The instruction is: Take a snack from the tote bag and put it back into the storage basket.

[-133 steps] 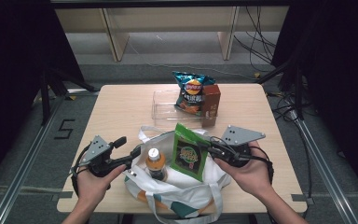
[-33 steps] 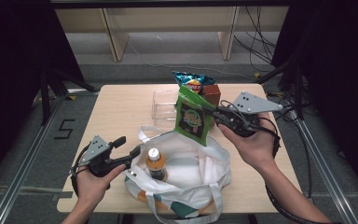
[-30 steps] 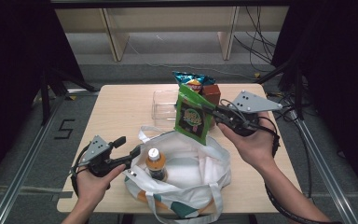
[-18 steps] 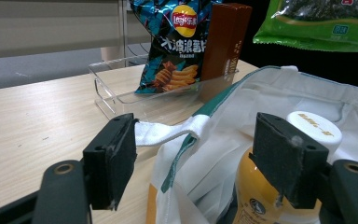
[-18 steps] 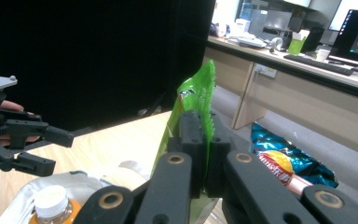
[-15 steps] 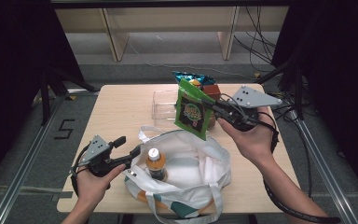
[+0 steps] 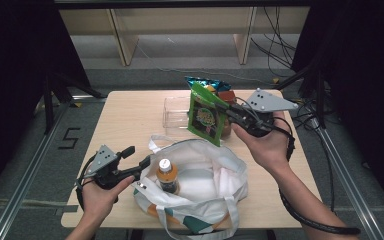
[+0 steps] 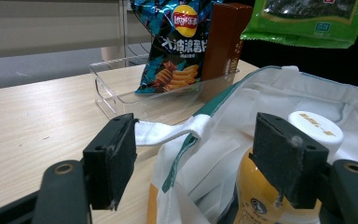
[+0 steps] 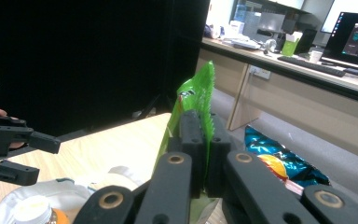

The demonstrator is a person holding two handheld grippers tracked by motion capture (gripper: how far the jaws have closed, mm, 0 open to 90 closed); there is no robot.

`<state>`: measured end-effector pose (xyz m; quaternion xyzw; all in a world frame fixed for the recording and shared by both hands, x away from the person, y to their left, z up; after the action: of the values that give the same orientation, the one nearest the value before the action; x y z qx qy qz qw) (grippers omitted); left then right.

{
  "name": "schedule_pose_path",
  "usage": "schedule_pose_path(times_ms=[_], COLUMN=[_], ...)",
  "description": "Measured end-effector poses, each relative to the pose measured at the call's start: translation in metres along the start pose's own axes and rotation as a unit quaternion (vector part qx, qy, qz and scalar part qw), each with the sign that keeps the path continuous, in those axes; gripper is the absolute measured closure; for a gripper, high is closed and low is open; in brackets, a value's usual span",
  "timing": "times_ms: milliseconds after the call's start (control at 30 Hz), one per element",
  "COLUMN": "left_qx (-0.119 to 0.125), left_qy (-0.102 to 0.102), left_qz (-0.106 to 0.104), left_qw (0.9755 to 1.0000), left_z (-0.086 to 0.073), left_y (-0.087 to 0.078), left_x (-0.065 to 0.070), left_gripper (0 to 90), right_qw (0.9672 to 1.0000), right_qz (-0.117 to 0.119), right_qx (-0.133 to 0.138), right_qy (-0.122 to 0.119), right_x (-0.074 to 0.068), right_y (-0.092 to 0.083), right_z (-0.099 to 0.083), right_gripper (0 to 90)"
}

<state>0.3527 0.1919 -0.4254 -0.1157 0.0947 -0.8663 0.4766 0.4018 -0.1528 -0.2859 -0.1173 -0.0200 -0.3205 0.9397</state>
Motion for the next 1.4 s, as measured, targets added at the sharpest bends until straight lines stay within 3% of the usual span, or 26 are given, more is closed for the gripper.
schedule_pose_path(times_ms=[133, 233, 333, 367, 467, 567, 667, 933, 1000, 1100, 1233, 1300, 1333, 1400], left_qx=[0.001, 0.001, 0.000, 0.000, 0.000, -0.001, 0.000, 0.001, 0.001, 0.000, 0.000, 0.000, 0.000, 0.000], left_qy=[0.000, 0.000, 0.001, 0.001, -0.001, -0.001, -0.001, 0.001, 0.001, 0.001, 0.001, 0.001, 0.002, 0.002], left_qz=[0.001, 0.001, 0.001, 0.001, 0.002, 0.003, 0.002, 0.001, 0.002, 0.002, 0.001, 0.001, 0.001, 0.001], left_qw=[1.0000, 1.0000, 1.0000, 1.0000, 1.0000, 1.0000, 1.0000, 1.0000, 1.0000, 1.0000, 1.0000, 1.0000, 1.0000, 1.0000], left_z=[0.000, 0.000, 0.000, 0.000, 0.000, 0.000, 0.000, 0.000, 0.000, 0.000, 0.000, 0.000, 0.000, 0.000], left_y=[0.000, 0.000, 0.000, 0.000, 0.000, -0.001, 0.000, 0.000, 0.000, 0.000, 0.000, 0.000, 0.000, 0.000], left_x=[0.000, -0.001, -0.001, -0.001, -0.002, -0.002, -0.002, -0.002, -0.002, -0.002, -0.001, -0.001, -0.001, -0.001], left_gripper=[29.9, 29.9, 29.9, 29.9, 29.8, 29.8, 29.8, 29.8, 29.9, 29.8, 29.8, 29.8, 29.8, 29.8], right_qw=[1.0000, 0.9999, 1.0000, 0.9999, 0.9999, 0.9997, 0.9999, 0.9997, 0.9998, 0.9996, 0.9998, 0.9997, 0.9998, 0.9998], right_qz=[-0.002, -0.011, -0.007, -0.013, -0.010, -0.017, -0.014, -0.023, -0.017, -0.022, -0.016, -0.021, -0.020, -0.021], right_qx=[-0.002, 0.004, -0.003, -0.001, -0.004, 0.000, -0.005, 0.001, -0.004, -0.004, -0.012, -0.005, -0.007, -0.003], right_qy=[0.004, -0.008, 0.001, -0.010, -0.001, -0.019, -0.001, -0.012, 0.002, -0.015, 0.009, -0.009, 0.000, -0.005], right_x=[0.001, 0.005, 0.005, 0.007, 0.008, 0.011, 0.010, 0.015, 0.014, 0.016, 0.013, 0.016, 0.015, 0.017], right_y=[0.002, 0.004, 0.005, 0.006, 0.008, 0.010, 0.011, 0.019, 0.021, 0.023, 0.024, 0.026, 0.026, 0.028], right_z=[-0.001, 0.000, -0.001, 0.000, 0.000, 0.001, 0.002, 0.003, 0.001, 0.000, -0.001, 0.000, 0.000, 0.001], right_gripper=[90.0, 90.0, 90.0, 90.0, 90.0, 90.0, 90.0, 90.0, 90.0, 90.0, 90.0, 90.0, 90.0, 90.0])
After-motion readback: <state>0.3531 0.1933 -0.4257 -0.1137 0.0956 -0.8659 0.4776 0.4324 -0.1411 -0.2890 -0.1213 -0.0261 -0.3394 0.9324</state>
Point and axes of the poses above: each handheld gripper's, and its own axes: y roughly forward along the jaws, z roughly out of its top, x roughly to its right, the point moved 2 cm from there along y, roughly forward along the jaws, and after that the axes turned 5 degrees about z, right-handed, at the moved point
